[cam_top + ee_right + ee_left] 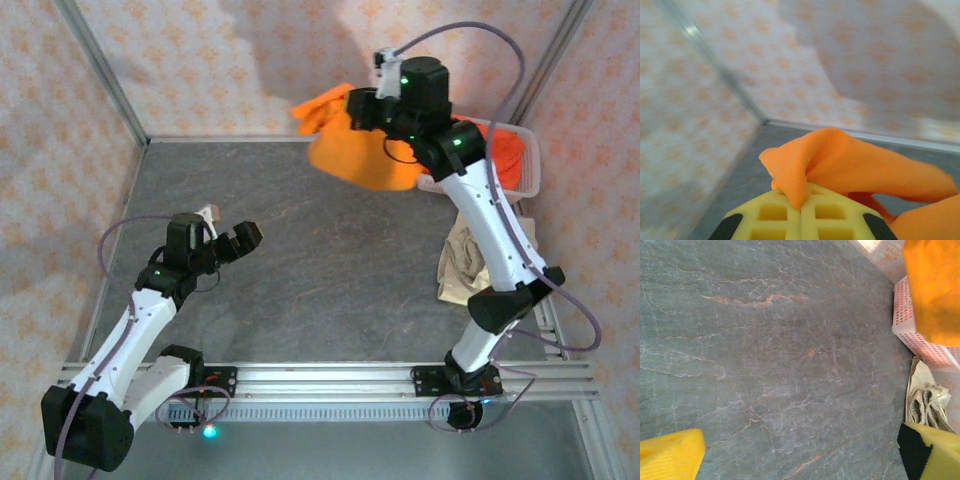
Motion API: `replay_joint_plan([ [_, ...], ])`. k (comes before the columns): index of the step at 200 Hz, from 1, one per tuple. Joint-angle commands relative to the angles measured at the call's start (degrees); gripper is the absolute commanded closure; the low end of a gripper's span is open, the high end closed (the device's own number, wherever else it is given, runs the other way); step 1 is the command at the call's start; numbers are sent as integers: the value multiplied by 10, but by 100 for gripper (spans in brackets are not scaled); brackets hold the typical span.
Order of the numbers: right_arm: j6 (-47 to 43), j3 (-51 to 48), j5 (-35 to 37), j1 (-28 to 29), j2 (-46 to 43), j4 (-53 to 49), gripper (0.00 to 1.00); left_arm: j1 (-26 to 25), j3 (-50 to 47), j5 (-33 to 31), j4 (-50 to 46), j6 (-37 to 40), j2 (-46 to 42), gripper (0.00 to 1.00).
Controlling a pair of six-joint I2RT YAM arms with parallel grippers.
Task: Fold and stack the shorts
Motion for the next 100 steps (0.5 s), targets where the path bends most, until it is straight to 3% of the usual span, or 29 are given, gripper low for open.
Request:
replay_joint_plan([
  [1,-55,47,-40,47,14,-2,100,-5,-1,-19,11,-7,-18,0],
  [21,-59,35,-18,53,24,-4,100,-4,-2,-25,9,-10,-29,0],
  [45,-81,-22,72,53,23,-10,100,-5,-4,-37,4,-11,-48,0],
  [51,-87,-45,100,52,18,-3,96,-4,-5,-40,3,-11,-52,0],
  [79,-91,-160,197,32,-12,41,49,-5,-4,-42,-2,-11,-63,0],
  [91,-68,-202,199,9,-26,52,28,-4,-4,-40,-2,-12,-64,0],
  [100,-45,-233,184,-11,-42,62,20,-5,-3,-39,-1,-14,-65,0],
])
